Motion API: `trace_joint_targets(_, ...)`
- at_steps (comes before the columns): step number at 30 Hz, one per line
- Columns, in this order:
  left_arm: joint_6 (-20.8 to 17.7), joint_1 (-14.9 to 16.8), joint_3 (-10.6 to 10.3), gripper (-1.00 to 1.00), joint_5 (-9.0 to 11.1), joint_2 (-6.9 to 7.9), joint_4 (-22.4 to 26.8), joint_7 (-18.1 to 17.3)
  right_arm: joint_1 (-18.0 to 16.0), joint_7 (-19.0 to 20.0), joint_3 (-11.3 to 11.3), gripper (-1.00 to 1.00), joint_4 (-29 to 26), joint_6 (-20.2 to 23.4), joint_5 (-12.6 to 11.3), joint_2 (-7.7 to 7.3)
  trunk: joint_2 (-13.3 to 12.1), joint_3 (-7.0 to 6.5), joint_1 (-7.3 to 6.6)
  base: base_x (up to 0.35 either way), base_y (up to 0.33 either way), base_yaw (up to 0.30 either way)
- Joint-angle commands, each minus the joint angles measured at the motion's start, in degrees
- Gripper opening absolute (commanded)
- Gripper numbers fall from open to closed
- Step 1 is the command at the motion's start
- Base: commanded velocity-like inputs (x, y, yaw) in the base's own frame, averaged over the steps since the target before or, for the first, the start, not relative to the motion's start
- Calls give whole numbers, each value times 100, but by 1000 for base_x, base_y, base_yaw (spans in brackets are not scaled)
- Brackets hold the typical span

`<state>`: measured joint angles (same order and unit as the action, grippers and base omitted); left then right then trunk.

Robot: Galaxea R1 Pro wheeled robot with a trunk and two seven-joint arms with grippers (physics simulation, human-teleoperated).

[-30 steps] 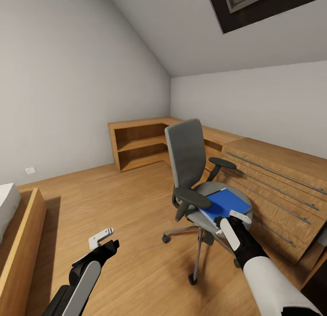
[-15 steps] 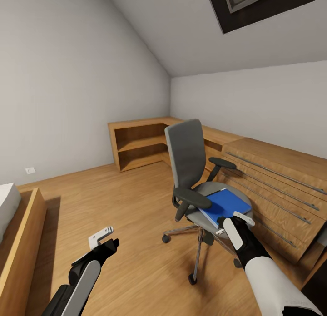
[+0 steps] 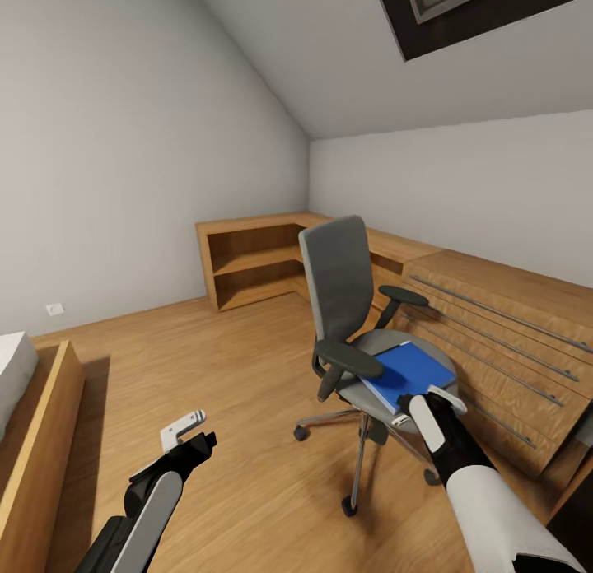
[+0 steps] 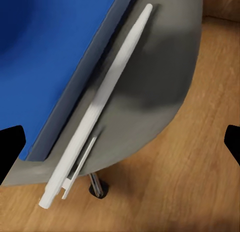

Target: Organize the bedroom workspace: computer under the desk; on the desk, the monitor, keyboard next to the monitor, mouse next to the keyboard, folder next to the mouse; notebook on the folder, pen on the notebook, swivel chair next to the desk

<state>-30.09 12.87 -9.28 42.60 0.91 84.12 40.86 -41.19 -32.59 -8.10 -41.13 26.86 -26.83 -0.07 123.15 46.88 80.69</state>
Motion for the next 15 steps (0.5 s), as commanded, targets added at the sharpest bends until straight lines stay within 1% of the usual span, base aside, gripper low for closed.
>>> trace_joint_targets(1, -6, 5, -13, 100, 45, 6, 8, 53, -3, -37, -16, 100, -10, 16, -50, 1, 3, 6, -1, 0, 0, 0)
trace_joint_targets(3, -6, 6, -13, 100, 46, 6, 8, 53, -3, -37, -58, 100, -10, 20, -50, 3, 3, 6, -1, 0, 0, 0)
trace_joint_targets(6, -6, 6, -13, 100, 46, 5, 8, 53, -3, -37, -213, 100, -10, 30, -54, 5, 3, 6, -1, 0, 0, 0)
trace_joint_targets(7, -6, 7, -13, 100, 46, 5, 8, 53, -3, -37, -330, 100, -10, 38, -56, 6, 3, 6, -1, 0, 0, 0)
trace_joint_targets(9, -6, 6, -13, 100, 46, 5, 8, 53, -3, -39, -467, 100, -10, 47, -60, 6, 3, 6, -1, 0, 0, 0)
trace_joint_targets(11, -6, 5, -13, 100, 46, 4, 8, 53, -3, -41, -729, 100, -10, 58, -65, 6, 3, 6, -1, 0, 0, 0)
trace_joint_targets(13, -6, 6, -13, 100, 46, 5, 8, 53, -3, -40, -878, 100, -10, 66, -66, 2, 3, 6, -1, 0, 0, 0)
trace_joint_targets(15, -6, 6, -13, 100, 46, 3, 8, 53, -3, -39, -946, 100, -10, 69, -67, 1, 3, 6, -1, 0, 0, 0)
